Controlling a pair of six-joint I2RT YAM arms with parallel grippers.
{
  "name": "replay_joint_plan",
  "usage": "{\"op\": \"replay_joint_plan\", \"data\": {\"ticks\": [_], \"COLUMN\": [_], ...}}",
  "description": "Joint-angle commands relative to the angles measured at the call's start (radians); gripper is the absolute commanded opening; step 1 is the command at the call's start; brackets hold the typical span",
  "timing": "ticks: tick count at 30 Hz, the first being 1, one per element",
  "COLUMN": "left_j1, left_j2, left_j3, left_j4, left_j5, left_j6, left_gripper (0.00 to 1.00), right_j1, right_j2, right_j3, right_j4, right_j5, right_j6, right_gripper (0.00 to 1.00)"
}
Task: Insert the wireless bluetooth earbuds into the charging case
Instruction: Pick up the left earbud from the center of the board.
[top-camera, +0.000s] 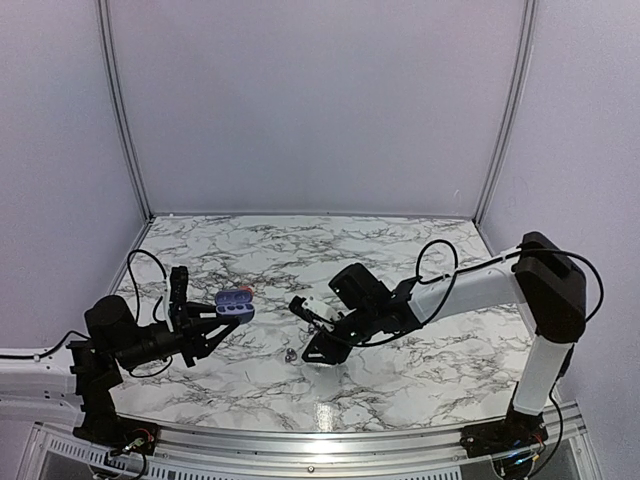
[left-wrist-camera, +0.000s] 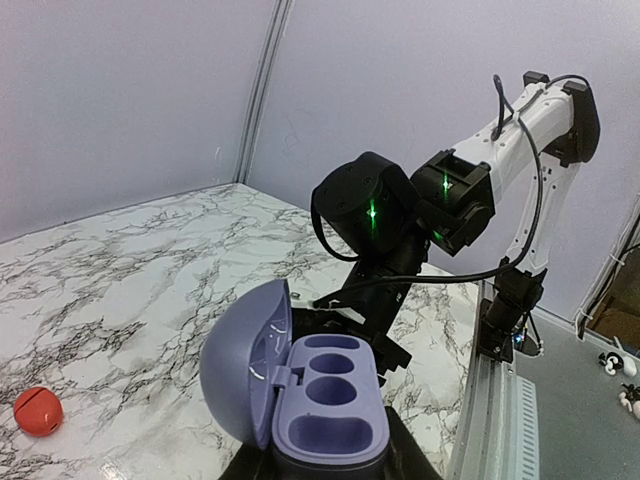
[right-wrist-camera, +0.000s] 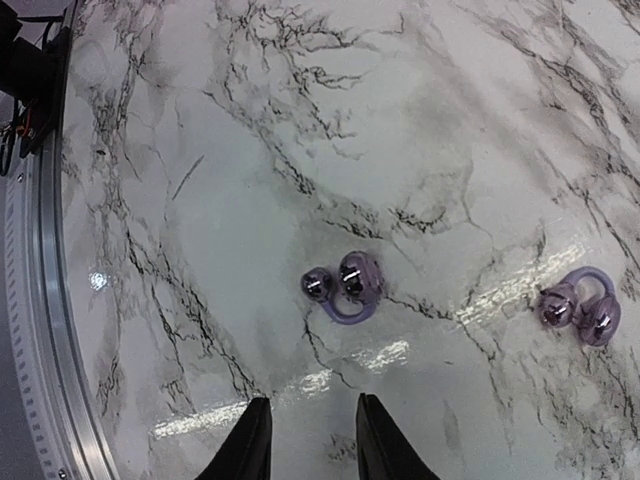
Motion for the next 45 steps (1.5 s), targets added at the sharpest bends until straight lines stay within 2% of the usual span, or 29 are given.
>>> {"op": "replay_joint_plan", "data": {"ticks": [1, 21, 32, 45], "left_j1": [0.007, 0.007, 0.007, 0.007], "left_j2": [0.007, -0.012, -0.019, -0.017], "left_j3": [0.005, -0.009, -0.018, -0.015], "left_j4": [0.036, 0.036, 0.036, 0.037], "left_j5": [0.003, -0.009, -0.013, -0.018], "left_j6": [0.020, 0.023, 0.025, 0.027], "left_gripper": [0.00, 0.00, 0.00, 0.00], "right_j1": [0.010, 0.042, 0.083, 0.085], "right_j2": [0.030, 0.218, 0.247, 0.198], "right_j3": [0.055, 0.251, 0.305, 0.274], "right_j4": [0.035, -0.020, -0.115, -0.103], "right_j5": [0.044, 0.049, 0.137, 0.091], "right_j6": [0.065, 0.053, -0.015, -0.029], "right_gripper": [0.29, 0.24, 0.25, 0.06]}}
